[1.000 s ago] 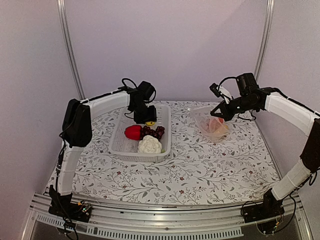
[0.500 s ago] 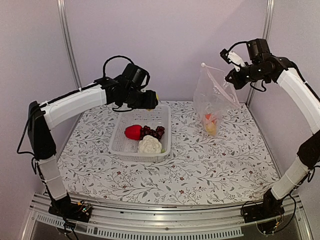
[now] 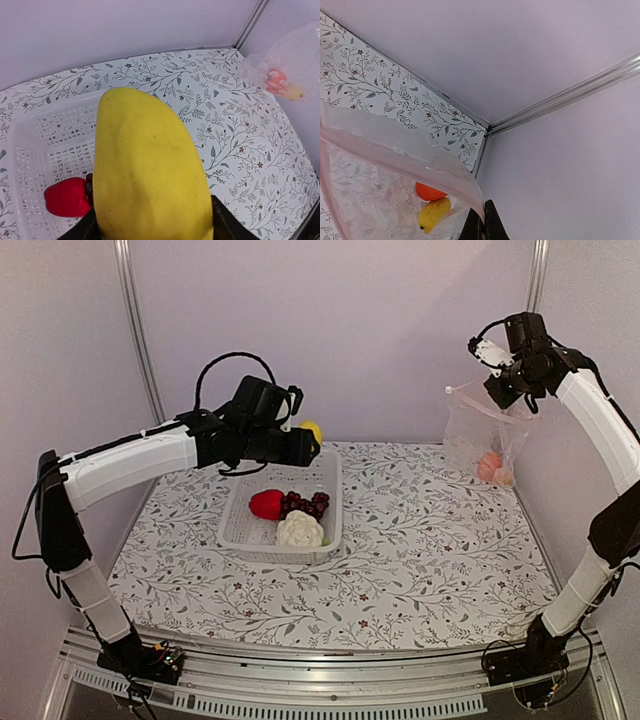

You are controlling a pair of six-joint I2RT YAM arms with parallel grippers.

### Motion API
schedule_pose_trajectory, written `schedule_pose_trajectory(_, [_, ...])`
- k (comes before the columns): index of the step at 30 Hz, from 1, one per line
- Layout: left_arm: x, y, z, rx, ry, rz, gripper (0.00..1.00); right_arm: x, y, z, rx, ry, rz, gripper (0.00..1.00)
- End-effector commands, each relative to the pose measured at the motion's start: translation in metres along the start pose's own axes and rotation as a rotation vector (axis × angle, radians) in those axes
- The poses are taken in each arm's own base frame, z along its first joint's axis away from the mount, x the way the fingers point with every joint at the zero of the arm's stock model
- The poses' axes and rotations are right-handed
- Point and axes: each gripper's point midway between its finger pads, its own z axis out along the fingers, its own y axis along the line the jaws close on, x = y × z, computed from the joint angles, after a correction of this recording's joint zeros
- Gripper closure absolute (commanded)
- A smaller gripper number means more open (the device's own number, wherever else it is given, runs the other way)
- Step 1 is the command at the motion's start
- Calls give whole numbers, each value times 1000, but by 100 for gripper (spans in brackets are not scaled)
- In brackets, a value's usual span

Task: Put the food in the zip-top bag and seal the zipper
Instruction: Adjust the zipper food storage bag at the corner of the board.

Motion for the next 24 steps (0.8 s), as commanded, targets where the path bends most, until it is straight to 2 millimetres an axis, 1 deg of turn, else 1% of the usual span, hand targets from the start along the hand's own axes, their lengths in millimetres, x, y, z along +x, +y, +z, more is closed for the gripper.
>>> schedule_pose_trajectory(1, [-8, -17, -10, 69, -56, 16, 52, 15, 48, 16, -180, 39, 19, 100])
schedule_pose_trajectory(3, [-7, -19, -10, 85, -58, 14, 53, 28, 82, 26, -310, 64, 43, 100])
schedule_pose_trajectory(5, [-6, -27, -9, 117, -60, 16, 53, 40, 115, 34, -428, 90, 62, 100])
schedule_pose_trajectory(7, [-6, -42, -12, 172, -70, 30, 53, 50, 144, 40, -522, 117, 75, 100])
schedule_pose_trajectory(10, [-7, -70, -18, 280, -88, 56, 54, 60, 178, 42, -619, 141, 85, 100])
schedule_pose_trajectory(13, [-5, -96, -22, 371, -101, 81, 53, 58, 198, 36, -681, 134, 81, 100])
schedule_pose_trajectory(15, [-3, -103, -22, 396, -98, 79, 54, 56, 205, 32, -704, 123, 74, 100])
schedule_pose_trajectory(17, [-1, -104, -19, 397, -94, 75, 54, 58, 210, 29, -720, 121, 72, 100])
schedule_pose_trajectory(19, [0, -103, -17, 391, -94, 73, 54, 65, 217, 30, -729, 132, 68, 93])
schedule_pose_trajectory(21, [2, -102, -16, 387, -91, 71, 54, 76, 224, 30, -737, 138, 61, 82])
schedule_pose_trajectory(24, [4, -101, -16, 388, -94, 69, 54, 96, 239, 28, -745, 130, 30, 70])
